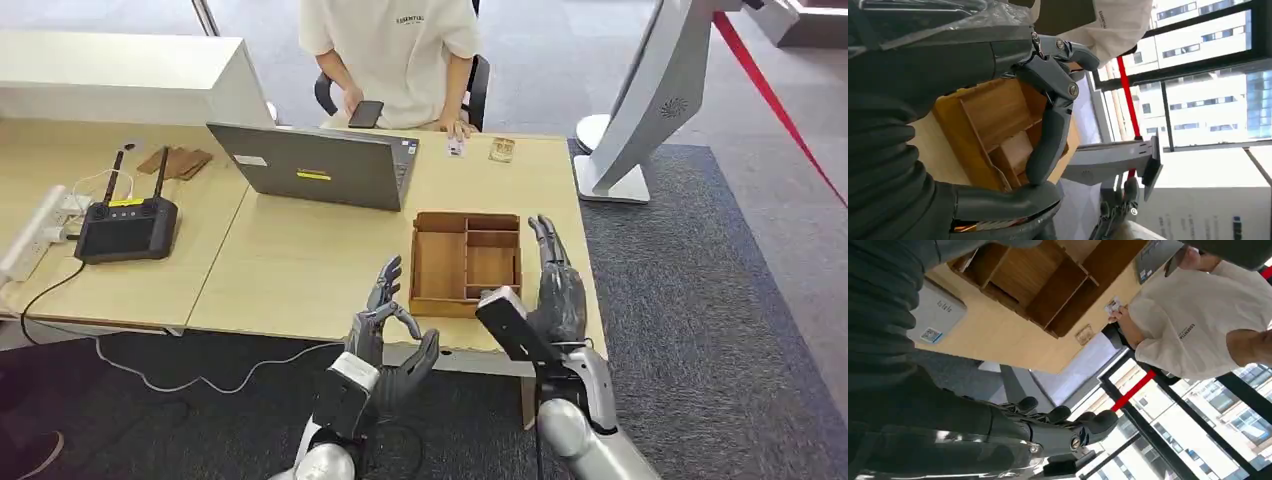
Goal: Pass the card to the sensor for recognition and then transmit it.
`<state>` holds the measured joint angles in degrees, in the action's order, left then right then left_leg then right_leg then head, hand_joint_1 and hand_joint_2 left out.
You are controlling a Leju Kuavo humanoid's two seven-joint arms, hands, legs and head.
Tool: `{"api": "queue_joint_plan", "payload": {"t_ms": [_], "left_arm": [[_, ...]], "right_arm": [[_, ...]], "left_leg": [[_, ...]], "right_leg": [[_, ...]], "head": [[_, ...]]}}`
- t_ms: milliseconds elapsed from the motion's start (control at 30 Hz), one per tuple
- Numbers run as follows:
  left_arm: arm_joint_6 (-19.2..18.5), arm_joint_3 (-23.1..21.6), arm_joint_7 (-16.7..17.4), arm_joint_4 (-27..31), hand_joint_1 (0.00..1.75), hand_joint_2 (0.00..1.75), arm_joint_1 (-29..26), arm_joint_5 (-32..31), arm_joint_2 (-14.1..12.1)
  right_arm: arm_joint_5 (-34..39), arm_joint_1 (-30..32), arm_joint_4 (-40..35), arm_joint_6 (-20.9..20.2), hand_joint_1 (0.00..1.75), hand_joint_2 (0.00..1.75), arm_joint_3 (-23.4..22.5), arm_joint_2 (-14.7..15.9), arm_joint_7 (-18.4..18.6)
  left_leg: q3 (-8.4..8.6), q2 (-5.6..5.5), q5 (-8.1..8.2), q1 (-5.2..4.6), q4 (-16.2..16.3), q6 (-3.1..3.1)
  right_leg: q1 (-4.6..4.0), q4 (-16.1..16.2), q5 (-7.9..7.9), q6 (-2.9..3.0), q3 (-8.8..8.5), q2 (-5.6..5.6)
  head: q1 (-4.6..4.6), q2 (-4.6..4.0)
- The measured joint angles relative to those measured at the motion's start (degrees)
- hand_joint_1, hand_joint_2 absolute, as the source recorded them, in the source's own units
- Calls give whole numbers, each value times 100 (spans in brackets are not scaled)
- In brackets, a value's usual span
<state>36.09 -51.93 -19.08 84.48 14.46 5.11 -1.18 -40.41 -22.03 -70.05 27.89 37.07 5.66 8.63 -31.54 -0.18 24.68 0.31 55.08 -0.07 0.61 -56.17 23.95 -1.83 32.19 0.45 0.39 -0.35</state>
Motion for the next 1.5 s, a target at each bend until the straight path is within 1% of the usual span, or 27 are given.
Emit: {"api": "queue_joint_plan", "payload": {"t_ms": [67,200,333,533,700,1100,1367,1500], "left_arm": [[-2,-2,-2,0,0,175,22,20,7],[-9,-9,0,0,0,175,67,70,17],[-11,-24,0,-2,0,175,90,120,17],[-20,-87,-66,-7,0,175,156,210,46],[-20,-111,-118,-18,0,175,171,269,59],[-24,-136,-216,-52,0,175,182,317,79],[-24,-136,-232,-52,0,175,167,282,79],[-22,-136,-197,-52,0,175,150,219,79]], "right_arm": [[-217,-31,118,-68,0,175,68,-7,42],[-350,-94,354,-162,0,175,160,-44,77],[-624,-183,628,-166,0,175,208,-74,158],[-940,-404,1172,-125,0,175,254,-138,162],[-1032,-524,1614,-79,0,175,298,-199,153],[-1246,-789,2315,-31,0,175,335,-332,164],[-1255,-863,2636,-13,0,175,365,-391,164],[-1417,-863,2717,125,0,175,376,-393,166]], "left_leg": [[-1,-1,0,0,0,0],[-1,-1,0,0,0,0],[0,0,0,0,0,0],[0,0,0,0,0,0],[0,0,0,0,1,0],[1,1,0,0,0,0],[0,0,0,0,1,0],[0,0,0,0,0,0]], "right_leg": [[0,0,0,0,0,0],[0,0,0,0,0,0],[0,0,0,0,1,0],[0,0,0,0,0,0],[0,0,0,0,1,0],[0,0,0,0,1,0],[0,0,0,0,1,0],[0,0,0,0,1,0]], "head": [[0,0],[0,0],[0,0],[-2,0],[-2,0],[0,0],[0,0],[-2,0]]}}
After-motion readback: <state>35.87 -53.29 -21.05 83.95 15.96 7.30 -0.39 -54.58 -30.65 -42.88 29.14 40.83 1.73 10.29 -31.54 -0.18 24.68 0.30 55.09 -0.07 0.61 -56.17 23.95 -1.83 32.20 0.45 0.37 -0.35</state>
